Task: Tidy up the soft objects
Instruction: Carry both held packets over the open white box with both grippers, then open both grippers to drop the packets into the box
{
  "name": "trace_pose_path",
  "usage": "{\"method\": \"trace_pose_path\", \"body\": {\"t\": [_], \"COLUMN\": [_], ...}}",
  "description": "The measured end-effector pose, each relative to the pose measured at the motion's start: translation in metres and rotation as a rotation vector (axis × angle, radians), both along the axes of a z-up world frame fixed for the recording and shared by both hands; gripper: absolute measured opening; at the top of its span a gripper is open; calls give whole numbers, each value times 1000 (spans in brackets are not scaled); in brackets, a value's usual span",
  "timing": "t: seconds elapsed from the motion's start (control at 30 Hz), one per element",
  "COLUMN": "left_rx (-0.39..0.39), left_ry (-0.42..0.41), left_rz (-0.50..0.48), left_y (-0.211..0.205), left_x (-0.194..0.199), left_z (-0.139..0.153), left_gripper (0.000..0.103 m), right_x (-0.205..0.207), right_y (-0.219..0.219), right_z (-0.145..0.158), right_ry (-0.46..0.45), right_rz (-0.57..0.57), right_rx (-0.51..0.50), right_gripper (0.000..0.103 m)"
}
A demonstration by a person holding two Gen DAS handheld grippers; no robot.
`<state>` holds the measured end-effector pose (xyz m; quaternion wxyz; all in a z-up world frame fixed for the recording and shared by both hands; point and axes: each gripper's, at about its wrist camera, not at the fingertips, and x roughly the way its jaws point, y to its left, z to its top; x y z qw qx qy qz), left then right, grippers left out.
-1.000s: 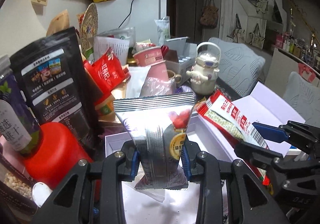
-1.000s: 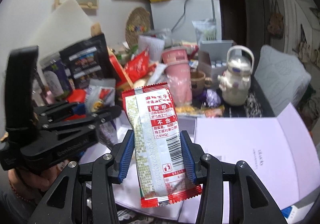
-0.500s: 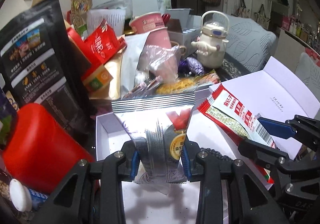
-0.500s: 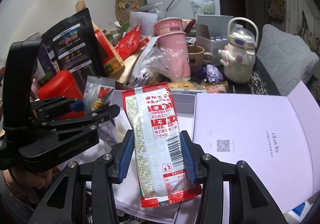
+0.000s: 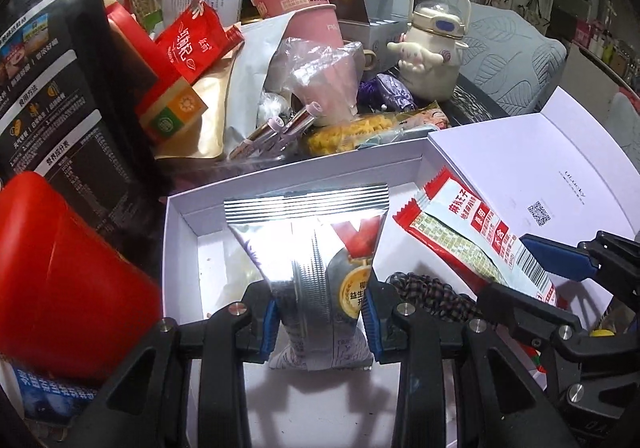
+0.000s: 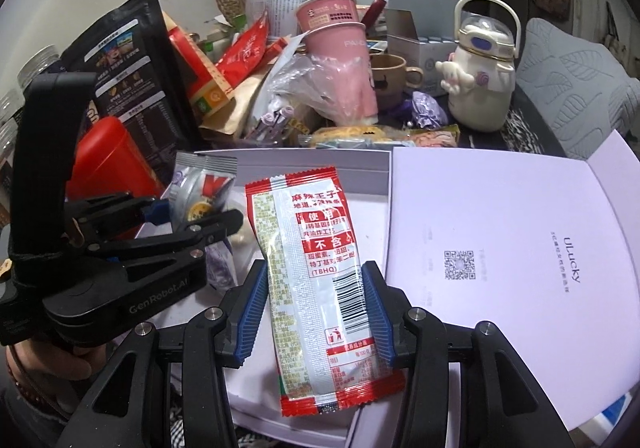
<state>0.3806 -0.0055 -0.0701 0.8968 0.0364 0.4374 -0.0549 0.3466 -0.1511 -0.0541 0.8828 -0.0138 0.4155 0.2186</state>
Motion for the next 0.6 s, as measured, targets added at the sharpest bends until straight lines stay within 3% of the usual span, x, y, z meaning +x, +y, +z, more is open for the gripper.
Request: {"method": "trace_pose_path", "body": {"t": [0.23,0.57,0.6], "left_rx": [17,21,22], "left_ry": [31,10,7], "left_rz": [21,18,19], "left_y": [0,-2,-3], "left_x": [3,-8,-8], "left_z": [-2,13,14], "left_gripper": [37,45,49], "right_x": [2,-4,-5], "right_y": [-1,-7,-8], "right_z": [0,13,15], "right_ry": [8,-12,-14], "right_rz": [0,-9,-10], "right_rx": [-4,2,3], "right_gripper": [58,59,59]}}
